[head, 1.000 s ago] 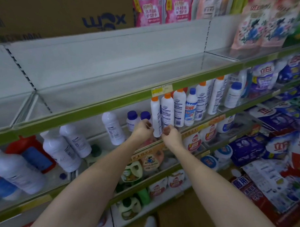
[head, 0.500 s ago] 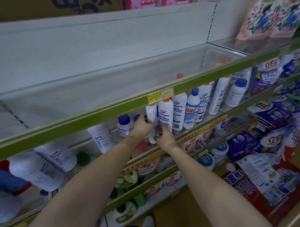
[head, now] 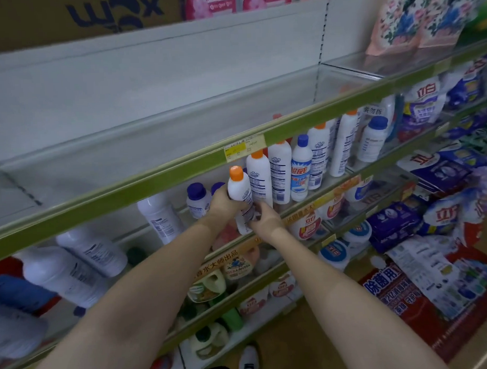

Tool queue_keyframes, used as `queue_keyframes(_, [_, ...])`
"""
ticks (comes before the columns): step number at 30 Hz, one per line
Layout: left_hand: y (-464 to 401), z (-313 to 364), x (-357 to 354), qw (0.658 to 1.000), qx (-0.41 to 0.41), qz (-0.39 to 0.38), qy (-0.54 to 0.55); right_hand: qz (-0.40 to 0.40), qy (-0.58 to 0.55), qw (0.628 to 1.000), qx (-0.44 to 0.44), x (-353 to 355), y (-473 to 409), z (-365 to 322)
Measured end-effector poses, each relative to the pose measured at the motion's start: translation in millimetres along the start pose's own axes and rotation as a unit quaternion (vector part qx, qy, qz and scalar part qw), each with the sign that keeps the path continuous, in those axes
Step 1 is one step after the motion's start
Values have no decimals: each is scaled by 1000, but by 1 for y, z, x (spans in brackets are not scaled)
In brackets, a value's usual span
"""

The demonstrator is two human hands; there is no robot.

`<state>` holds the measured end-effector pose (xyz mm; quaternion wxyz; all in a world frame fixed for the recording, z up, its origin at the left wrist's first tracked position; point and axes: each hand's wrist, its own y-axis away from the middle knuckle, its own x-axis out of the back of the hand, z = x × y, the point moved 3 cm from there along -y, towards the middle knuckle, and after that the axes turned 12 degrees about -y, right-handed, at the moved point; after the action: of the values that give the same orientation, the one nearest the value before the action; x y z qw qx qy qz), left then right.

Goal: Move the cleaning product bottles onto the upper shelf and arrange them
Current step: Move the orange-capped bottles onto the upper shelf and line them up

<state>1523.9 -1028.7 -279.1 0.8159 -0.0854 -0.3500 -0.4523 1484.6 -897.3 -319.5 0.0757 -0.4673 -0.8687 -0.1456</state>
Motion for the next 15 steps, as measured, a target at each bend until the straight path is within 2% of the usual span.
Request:
queue_keyframes(5, [44,-5,12,999,-37,2,7,-7,-4,1000,-8,-9,24,-2])
queue_keyframes(8, [69,-8,23,999,-24,-10,23,-33,-6,999,-14,-13,40,-7])
queue_keyframes(12, [98,-14,38,993,19,0,113,-85,21,996,-16,-16,65,-7])
queue_keyframes(15, [119,-15,46,990,18,-6,138,-113,15,993,-4,-19,80,-8])
